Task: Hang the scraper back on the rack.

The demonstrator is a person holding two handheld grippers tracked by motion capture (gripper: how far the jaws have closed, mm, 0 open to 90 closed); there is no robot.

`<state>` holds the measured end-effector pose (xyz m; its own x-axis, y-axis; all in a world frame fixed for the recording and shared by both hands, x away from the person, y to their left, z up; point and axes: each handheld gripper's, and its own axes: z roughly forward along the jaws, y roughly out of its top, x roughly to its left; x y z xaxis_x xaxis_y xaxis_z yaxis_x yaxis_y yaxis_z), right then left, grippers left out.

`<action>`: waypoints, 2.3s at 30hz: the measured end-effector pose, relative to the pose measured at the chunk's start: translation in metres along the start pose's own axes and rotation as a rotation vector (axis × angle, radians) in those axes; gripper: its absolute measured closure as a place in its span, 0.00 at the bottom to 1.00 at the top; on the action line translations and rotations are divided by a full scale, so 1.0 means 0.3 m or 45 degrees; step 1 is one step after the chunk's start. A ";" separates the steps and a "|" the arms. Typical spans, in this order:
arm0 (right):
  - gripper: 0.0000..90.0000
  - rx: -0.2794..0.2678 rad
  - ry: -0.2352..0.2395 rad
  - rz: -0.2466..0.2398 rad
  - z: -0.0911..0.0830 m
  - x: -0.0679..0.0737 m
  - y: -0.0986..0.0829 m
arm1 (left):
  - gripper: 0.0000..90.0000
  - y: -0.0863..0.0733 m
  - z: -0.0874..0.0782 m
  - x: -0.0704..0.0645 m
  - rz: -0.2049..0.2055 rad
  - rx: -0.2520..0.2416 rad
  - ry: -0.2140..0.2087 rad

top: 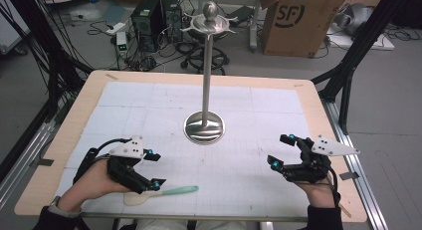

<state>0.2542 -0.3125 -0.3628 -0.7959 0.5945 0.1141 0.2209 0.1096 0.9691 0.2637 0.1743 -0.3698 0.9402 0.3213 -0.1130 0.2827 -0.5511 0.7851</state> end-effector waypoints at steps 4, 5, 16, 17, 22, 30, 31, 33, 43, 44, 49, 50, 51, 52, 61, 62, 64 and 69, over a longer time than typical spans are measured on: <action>0.14 -0.003 0.002 -0.005 -0.006 0.003 0.002 | 0.24 0.019 0.009 0.000 0.059 0.051 -0.062; 0.14 -0.002 0.004 -0.002 -0.008 0.005 0.003 | 0.24 0.023 0.012 0.001 0.069 0.075 -0.072; 0.14 -0.012 -0.004 -0.010 -0.019 0.010 0.006 | 0.32 0.015 0.057 0.012 0.132 0.216 -0.132; 0.14 -0.012 -0.003 -0.010 -0.020 0.011 0.006 | 0.33 0.012 0.065 0.009 0.142 0.243 -0.144; 0.14 -0.016 -0.006 -0.010 -0.023 0.010 0.006 | 0.40 -0.005 0.107 -0.009 0.190 0.369 -0.168; 0.14 -0.010 -0.003 -0.005 -0.021 0.009 0.003 | 0.54 -0.024 0.146 -0.026 0.221 0.520 -0.178; 0.14 -0.009 -0.003 -0.005 -0.020 0.009 0.003 | 0.56 -0.026 0.147 -0.026 0.227 0.537 -0.170; 0.14 -0.005 -0.003 -0.007 -0.019 0.009 0.002 | 0.59 -0.031 0.154 -0.025 0.221 0.573 -0.159; 0.14 -0.008 -0.002 -0.008 -0.019 0.007 0.001 | 0.73 -0.047 0.166 -0.027 0.247 0.711 -0.099; 0.14 -0.008 -0.002 -0.007 -0.019 0.007 0.001 | 0.74 -0.048 0.166 -0.029 0.254 0.718 -0.096; 0.14 -0.003 -0.002 -0.002 -0.017 0.007 -0.001 | 0.79 -0.046 0.167 -0.037 0.283 0.743 -0.075; 0.14 -0.003 -0.003 -0.002 -0.016 0.007 -0.001 | 0.80 -0.045 0.168 -0.039 0.284 0.748 -0.074; 0.14 -0.003 -0.002 -0.004 -0.015 0.007 -0.002 | 0.81 -0.044 0.168 -0.041 0.286 0.755 -0.071; 0.14 -0.001 -0.003 -0.005 -0.015 0.007 -0.002 | 0.81 -0.043 0.170 -0.042 0.292 0.762 -0.072; 0.14 0.003 -0.001 -0.006 -0.010 0.008 -0.003 | 0.83 -0.014 0.200 -0.058 0.309 0.876 -0.048; 0.14 0.003 -0.001 -0.006 -0.010 0.008 -0.003 | 0.83 -0.012 0.202 -0.059 0.311 0.883 -0.049; 0.14 0.005 0.004 -0.006 -0.008 0.009 -0.003 | 0.87 -0.010 0.205 -0.059 0.313 0.889 -0.048; 0.14 0.006 0.004 -0.007 -0.007 0.008 -0.003 | 0.89 -0.010 0.204 -0.067 0.326 0.891 -0.029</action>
<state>0.2509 -0.3127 -0.3630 -0.7989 0.5914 0.1095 0.2190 0.1165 0.9687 0.2555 0.1223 -0.4071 0.9945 0.1050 0.0026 0.1019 -0.9705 0.2183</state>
